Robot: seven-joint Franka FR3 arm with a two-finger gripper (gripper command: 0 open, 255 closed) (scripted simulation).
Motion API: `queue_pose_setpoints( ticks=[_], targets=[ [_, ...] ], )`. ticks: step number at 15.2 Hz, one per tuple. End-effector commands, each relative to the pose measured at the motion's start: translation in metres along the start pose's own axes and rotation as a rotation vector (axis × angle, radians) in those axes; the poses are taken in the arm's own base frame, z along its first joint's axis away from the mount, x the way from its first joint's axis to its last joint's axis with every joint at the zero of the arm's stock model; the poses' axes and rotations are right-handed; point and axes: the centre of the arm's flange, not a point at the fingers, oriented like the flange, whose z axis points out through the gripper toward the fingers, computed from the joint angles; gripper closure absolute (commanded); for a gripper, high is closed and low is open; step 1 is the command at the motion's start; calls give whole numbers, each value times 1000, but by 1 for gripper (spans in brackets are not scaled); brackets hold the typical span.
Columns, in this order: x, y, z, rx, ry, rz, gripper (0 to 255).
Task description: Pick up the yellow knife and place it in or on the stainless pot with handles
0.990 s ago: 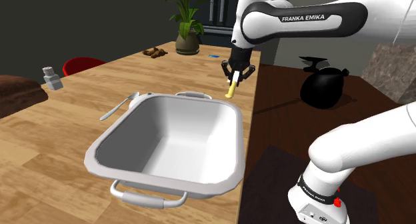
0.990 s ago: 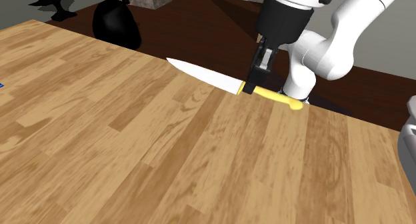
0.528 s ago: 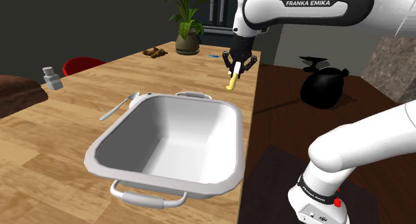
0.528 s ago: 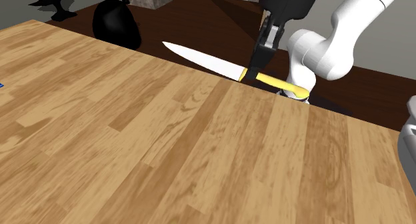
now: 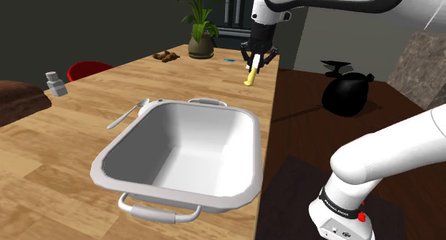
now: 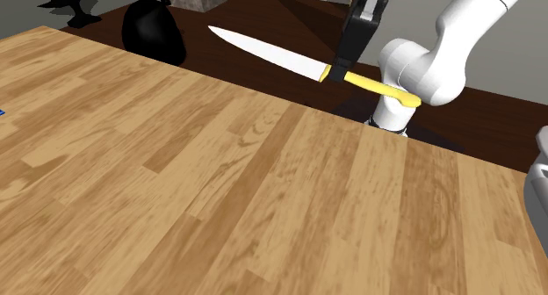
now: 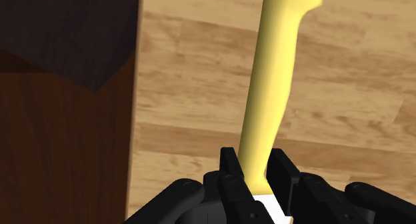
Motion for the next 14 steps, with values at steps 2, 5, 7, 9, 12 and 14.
queue_pose_setpoints(
  ticks=[2,5,7,9,12,14],
  targets=[
    [2,-1,-16,0,0,0,255],
    [5,-2,-32,0,0,0,255],
    [7,-2,-42,0,0,0,255],
    [8,-3,-52,0,0,0,255],
    [-16,-10,-60,0,0,0,255],
    [-41,-16,-65,0,0,0,255]
  ],
)
